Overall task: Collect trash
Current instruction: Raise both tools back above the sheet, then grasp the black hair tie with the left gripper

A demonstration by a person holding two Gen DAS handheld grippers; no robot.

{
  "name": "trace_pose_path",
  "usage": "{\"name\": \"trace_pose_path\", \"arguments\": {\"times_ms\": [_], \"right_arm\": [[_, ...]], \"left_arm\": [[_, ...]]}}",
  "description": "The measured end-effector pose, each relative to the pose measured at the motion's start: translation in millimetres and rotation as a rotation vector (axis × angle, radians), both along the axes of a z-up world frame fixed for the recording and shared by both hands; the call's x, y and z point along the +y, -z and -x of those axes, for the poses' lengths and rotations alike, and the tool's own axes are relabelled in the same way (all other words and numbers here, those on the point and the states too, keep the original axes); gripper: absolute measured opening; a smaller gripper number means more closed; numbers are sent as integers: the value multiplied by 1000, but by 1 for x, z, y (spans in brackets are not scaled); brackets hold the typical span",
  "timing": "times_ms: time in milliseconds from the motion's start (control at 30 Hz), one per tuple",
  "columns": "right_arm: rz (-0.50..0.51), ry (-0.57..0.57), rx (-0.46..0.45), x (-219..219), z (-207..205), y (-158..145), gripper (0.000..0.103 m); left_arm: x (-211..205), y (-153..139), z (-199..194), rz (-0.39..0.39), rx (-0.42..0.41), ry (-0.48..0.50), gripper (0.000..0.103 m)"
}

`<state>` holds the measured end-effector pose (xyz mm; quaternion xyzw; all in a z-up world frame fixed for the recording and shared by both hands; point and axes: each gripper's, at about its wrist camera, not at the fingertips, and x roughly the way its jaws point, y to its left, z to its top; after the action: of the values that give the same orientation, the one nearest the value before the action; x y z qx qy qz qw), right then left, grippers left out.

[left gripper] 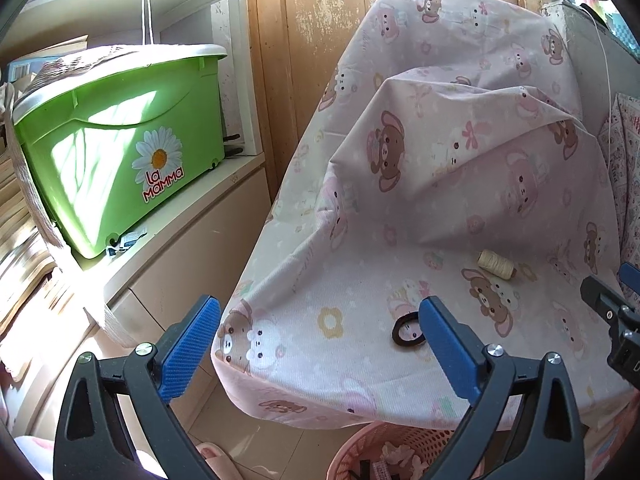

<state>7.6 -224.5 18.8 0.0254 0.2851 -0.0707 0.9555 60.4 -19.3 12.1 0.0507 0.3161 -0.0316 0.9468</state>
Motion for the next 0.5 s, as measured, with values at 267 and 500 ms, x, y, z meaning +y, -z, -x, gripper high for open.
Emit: {"name": "trace_pose_path", "arguments": {"times_ms": [267,500], "right_arm": [[-84,59,59,-22,-17,14,85],[-88,59,83,-26,-21,21,85]], "left_arm": [[-14,30,-13,-19,80,29,99],[-20,46,-15,-13,129,63,99]]}}
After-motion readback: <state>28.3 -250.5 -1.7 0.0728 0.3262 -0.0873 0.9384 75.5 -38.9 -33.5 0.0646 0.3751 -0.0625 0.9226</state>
